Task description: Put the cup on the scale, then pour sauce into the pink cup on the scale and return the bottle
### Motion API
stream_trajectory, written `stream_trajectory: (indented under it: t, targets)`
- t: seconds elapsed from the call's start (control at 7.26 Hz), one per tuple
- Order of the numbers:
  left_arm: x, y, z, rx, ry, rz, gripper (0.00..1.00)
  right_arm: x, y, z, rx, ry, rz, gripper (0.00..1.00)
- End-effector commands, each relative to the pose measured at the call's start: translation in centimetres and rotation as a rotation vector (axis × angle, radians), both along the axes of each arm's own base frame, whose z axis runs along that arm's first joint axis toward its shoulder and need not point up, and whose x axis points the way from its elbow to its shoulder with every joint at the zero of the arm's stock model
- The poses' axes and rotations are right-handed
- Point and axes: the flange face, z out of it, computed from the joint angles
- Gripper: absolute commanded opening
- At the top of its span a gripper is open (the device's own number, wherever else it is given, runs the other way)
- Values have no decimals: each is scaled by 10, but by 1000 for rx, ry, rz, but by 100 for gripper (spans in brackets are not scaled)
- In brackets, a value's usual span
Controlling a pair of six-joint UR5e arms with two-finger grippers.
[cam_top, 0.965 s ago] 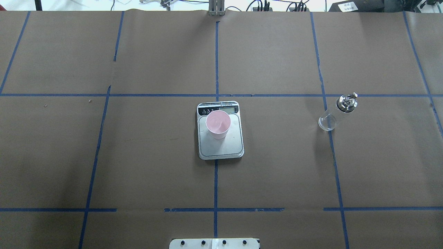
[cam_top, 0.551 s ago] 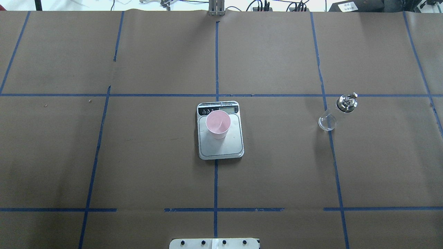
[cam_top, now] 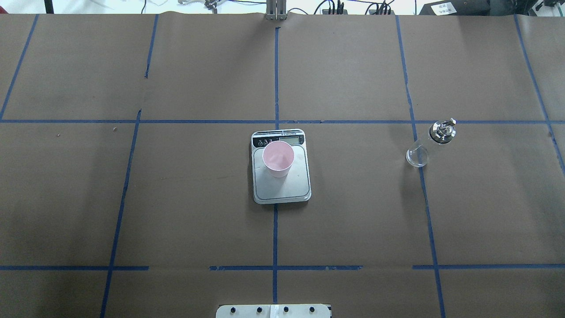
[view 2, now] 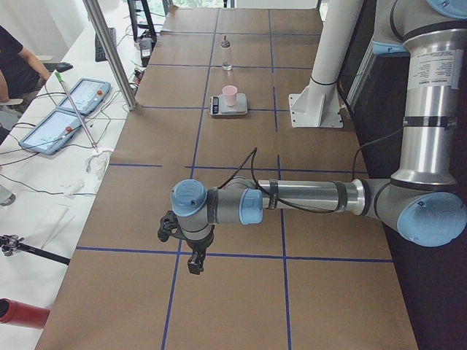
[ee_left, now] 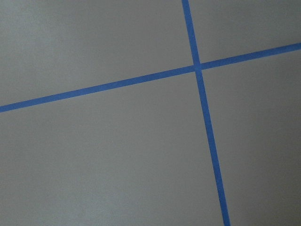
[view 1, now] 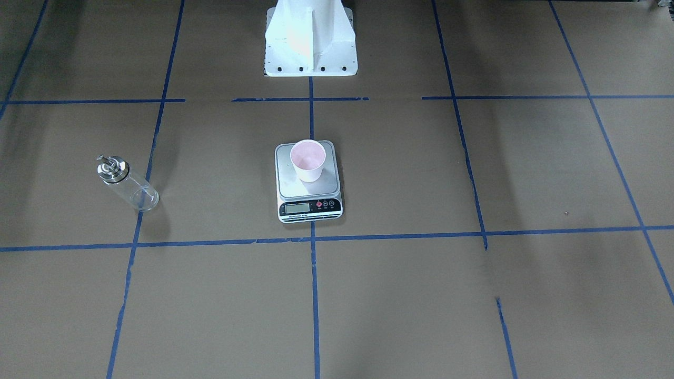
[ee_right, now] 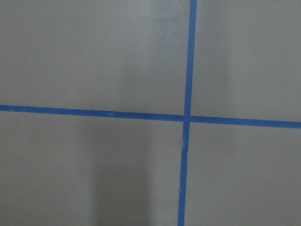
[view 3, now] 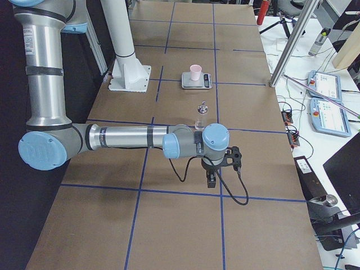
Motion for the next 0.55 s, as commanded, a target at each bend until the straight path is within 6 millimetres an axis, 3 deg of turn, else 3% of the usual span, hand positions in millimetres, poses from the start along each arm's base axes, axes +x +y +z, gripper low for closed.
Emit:
stream_trajectory:
  t: [0.0,0.41]
  targets:
    - [1,-6,-10,-52,2,-92,100,-5,0,1,-8,0,-2,100]
    - [5,-8,-17,-69,67,-147,100,-6,0,4,-11,8,-5,100]
